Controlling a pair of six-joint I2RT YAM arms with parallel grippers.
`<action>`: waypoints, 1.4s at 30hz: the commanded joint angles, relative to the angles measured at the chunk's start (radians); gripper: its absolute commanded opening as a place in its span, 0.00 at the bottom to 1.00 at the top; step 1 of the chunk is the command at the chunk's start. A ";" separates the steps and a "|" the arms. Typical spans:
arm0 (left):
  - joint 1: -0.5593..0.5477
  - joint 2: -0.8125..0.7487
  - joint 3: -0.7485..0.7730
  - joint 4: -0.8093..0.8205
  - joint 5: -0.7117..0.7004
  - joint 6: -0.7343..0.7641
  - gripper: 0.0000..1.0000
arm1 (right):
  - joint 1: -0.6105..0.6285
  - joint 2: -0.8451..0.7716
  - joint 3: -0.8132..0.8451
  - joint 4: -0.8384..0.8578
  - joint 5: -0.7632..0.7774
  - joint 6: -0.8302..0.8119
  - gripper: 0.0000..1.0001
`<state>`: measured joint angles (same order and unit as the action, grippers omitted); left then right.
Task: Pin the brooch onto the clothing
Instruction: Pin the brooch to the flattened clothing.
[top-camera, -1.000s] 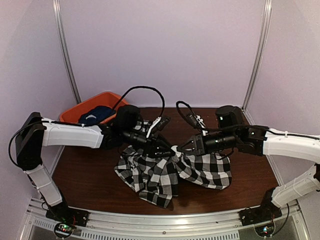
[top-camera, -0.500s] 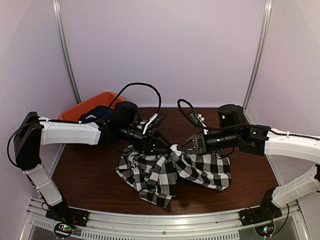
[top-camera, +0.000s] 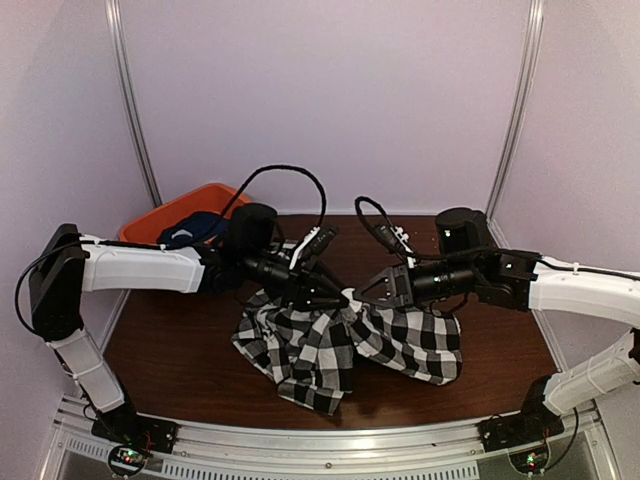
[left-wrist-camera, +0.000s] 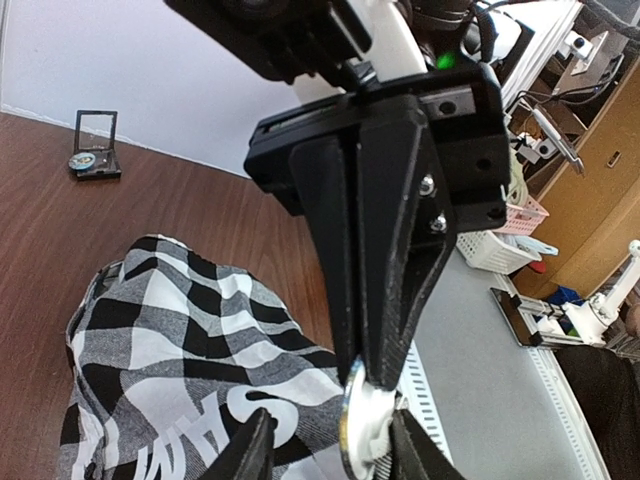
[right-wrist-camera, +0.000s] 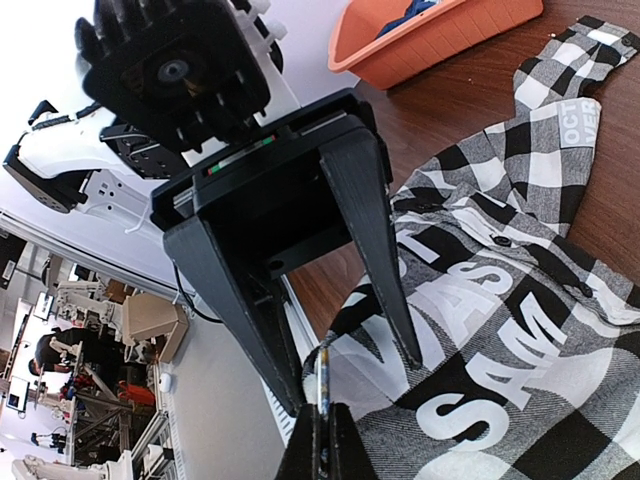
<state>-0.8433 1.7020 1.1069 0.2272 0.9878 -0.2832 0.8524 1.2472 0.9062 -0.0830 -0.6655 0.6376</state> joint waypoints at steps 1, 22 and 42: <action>-0.005 0.012 -0.013 0.046 -0.008 -0.009 0.39 | 0.002 -0.004 0.005 0.065 -0.027 0.017 0.00; -0.005 0.038 0.008 -0.054 -0.201 -0.004 0.35 | 0.001 -0.008 -0.014 0.081 -0.040 0.033 0.00; -0.005 0.036 0.052 -0.162 -0.190 0.085 0.32 | 0.002 -0.010 -0.013 0.076 -0.034 0.021 0.00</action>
<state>-0.8642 1.7096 1.1305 0.1459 0.8394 -0.2649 0.8398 1.2514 0.8856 -0.0788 -0.6197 0.6598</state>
